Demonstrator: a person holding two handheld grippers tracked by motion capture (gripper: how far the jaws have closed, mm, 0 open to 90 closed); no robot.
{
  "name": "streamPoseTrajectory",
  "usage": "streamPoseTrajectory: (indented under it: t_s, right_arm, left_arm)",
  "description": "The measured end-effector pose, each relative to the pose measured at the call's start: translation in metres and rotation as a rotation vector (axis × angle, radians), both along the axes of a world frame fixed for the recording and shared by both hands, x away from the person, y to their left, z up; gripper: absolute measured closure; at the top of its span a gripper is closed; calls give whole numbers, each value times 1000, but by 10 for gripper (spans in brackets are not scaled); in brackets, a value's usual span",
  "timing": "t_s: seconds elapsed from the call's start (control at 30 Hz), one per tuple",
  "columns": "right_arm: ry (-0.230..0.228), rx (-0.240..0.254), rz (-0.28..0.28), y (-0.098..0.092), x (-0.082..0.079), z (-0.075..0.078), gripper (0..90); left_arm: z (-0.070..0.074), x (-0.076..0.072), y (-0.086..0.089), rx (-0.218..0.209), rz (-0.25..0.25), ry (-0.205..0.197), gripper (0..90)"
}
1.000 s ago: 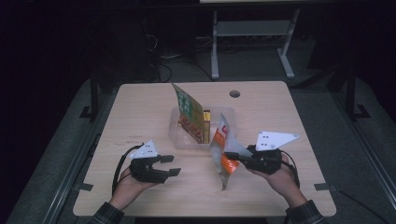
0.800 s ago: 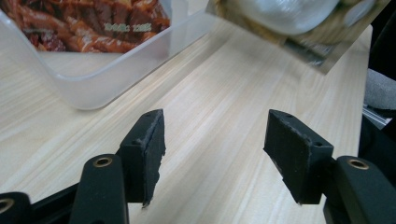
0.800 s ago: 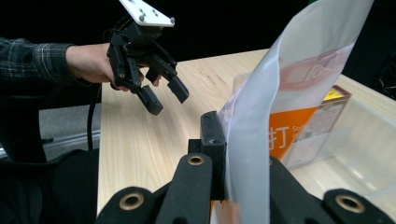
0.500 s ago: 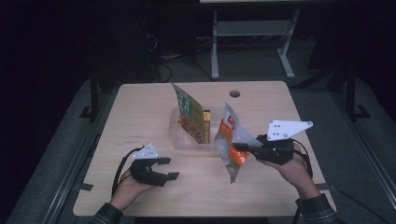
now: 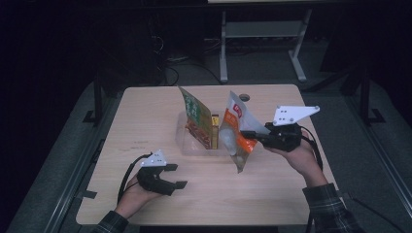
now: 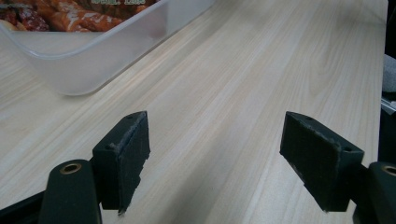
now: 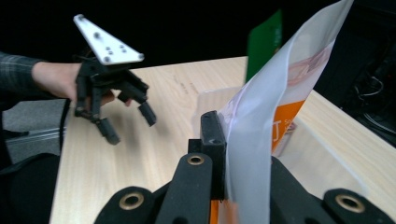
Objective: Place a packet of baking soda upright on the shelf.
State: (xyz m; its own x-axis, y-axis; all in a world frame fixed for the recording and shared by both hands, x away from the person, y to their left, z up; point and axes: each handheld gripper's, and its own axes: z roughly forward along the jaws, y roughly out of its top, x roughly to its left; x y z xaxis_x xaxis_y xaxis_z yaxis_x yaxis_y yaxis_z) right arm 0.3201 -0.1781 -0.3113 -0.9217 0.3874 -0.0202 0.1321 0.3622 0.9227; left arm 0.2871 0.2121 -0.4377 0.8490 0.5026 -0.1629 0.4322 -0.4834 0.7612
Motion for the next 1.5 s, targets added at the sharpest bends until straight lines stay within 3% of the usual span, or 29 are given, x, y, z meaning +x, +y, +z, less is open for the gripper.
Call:
streamPoseTrajectory:
  t_s: [0.33, 0.7, 1.07, 1.2, 1.5]
  right_arm:
    - [22, -23, -32, -2, 39, 8, 900]
    - [78, -106, -75, 7, 82, -4, 900]
    - [94, -136, -89, 15, 99, -10, 900]
    - [110, -162, -97, 16, 101, -17, 900]
    - [136, -169, -110, 15, 102, -27, 898]
  left_arm:
    - [-2, 0, -2, 1, -3, 4, 232]
    - [-2, 1, -1, 12, -10, 4, 232]
    - [-2, 0, -1, 12, -9, 9, 231]
    - [-2, 0, -2, 9, -10, 10, 231]
    - [-3, 0, -3, 17, -17, 11, 232]
